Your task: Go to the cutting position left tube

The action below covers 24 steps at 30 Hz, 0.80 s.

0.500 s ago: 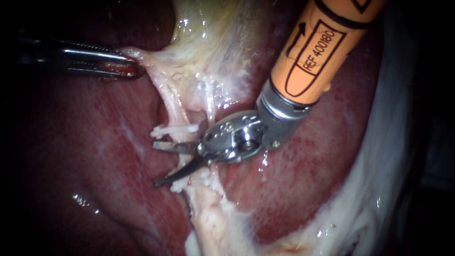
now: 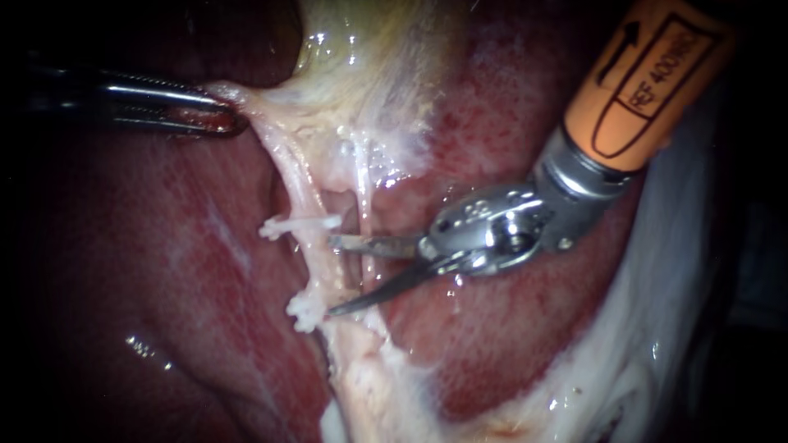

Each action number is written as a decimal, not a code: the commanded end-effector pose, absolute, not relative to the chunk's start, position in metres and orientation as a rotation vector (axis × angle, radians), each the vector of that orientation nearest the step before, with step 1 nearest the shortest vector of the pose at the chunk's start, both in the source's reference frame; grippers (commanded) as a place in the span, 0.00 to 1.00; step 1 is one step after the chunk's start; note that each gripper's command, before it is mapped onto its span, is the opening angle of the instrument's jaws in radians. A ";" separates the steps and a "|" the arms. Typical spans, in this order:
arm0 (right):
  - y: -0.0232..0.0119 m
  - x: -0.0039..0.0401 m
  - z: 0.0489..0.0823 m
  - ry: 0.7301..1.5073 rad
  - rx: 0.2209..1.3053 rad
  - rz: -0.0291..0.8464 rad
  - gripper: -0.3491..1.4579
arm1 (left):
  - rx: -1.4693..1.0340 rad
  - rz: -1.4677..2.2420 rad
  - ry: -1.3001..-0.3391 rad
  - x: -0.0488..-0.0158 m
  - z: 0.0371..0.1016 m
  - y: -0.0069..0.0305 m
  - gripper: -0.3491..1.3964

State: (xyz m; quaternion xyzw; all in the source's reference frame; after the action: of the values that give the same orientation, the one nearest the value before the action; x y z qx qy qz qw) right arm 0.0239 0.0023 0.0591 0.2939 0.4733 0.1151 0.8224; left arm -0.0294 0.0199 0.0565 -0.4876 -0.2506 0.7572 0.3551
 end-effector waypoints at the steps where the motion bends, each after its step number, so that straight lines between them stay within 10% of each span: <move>1: 0.0023 0.0237 0.0595 1.005 0.628 0.246 0.79 | -1.260 1.957 -0.648 -0.0294 0.0565 0.0199 0.00; 24: 0.0015 0.0241 0.0660 0.968 0.778 0.263 0.85 | -1.261 1.957 -0.649 -0.0293 0.0565 0.0199 0.00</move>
State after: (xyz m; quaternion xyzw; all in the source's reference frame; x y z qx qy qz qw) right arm 0.0242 0.0015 0.0663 0.3652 0.4516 0.1237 0.8046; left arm -0.0293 0.0199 0.0565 -0.4878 -0.2511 0.7572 0.3546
